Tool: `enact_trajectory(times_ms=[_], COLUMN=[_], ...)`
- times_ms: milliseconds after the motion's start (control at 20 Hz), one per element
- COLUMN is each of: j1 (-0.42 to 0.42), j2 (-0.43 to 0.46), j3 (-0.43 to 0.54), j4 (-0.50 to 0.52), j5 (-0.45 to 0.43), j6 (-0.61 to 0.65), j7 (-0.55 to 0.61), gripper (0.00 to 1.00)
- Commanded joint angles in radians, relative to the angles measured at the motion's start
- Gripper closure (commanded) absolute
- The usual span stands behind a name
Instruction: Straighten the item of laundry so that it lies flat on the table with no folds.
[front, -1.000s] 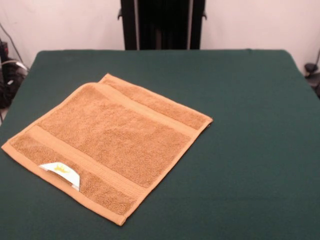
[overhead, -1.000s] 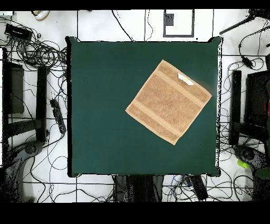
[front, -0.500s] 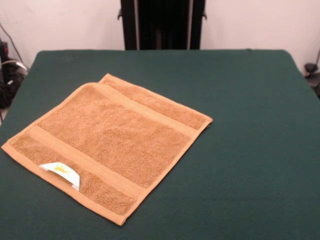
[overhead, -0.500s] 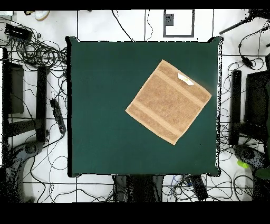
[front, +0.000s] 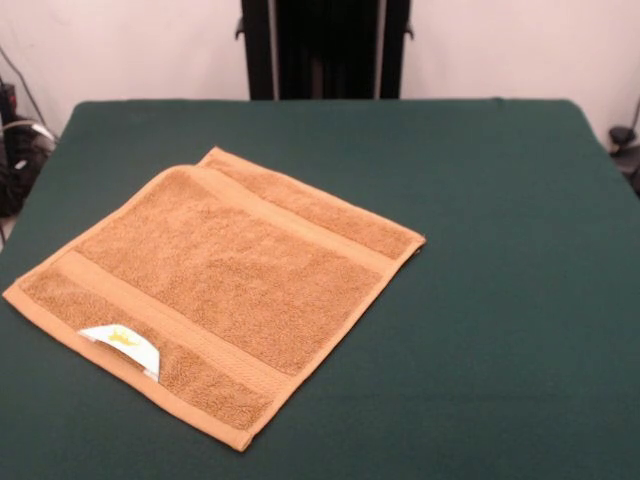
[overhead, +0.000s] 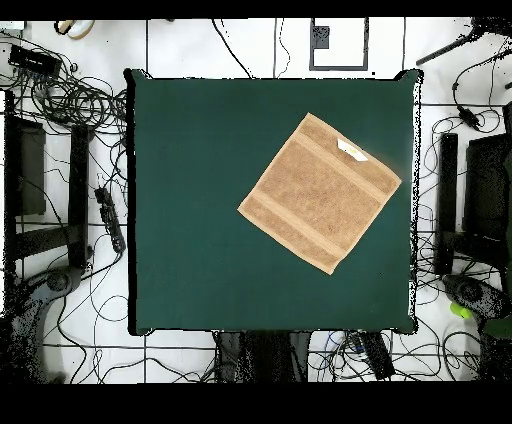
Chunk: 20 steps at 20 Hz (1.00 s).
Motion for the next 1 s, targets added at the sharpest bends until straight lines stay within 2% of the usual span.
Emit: enact_trajectory(times_ms=[50, 350, 1000], j1=[0.051, 0.082, 0.084], j2=[0.130, 0.141, 0.171], j3=[0.075, 0.025, 0.027], j4=[0.196, 0.184, 0.167], j5=[-0.042, -0.064, -0.088], j6=[-0.065, -0.132, -0.158], j7=[-0.033, 0.030, 0.038], gripper=[1.00, 1.00, 1.00])
